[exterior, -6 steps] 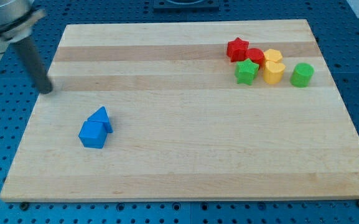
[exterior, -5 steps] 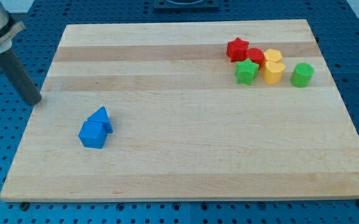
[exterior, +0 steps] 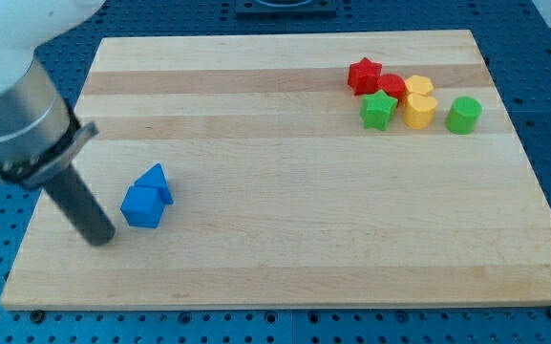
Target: Move blue cube from blue triangle
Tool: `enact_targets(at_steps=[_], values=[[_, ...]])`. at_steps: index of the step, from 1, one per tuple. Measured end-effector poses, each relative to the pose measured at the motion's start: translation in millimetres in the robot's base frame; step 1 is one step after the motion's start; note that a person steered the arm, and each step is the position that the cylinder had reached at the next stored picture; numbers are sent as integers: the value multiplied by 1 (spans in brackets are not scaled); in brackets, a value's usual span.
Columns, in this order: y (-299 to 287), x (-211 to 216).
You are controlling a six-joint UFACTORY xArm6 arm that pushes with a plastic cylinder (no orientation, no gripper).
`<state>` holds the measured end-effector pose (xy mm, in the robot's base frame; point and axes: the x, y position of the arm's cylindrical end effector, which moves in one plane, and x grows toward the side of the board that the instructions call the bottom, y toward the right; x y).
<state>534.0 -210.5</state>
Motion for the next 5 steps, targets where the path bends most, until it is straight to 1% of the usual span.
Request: enact_targets(at_steps=[1, 2, 4, 5], values=[[0, -47], [7, -49], [34, 22], [51, 30]])
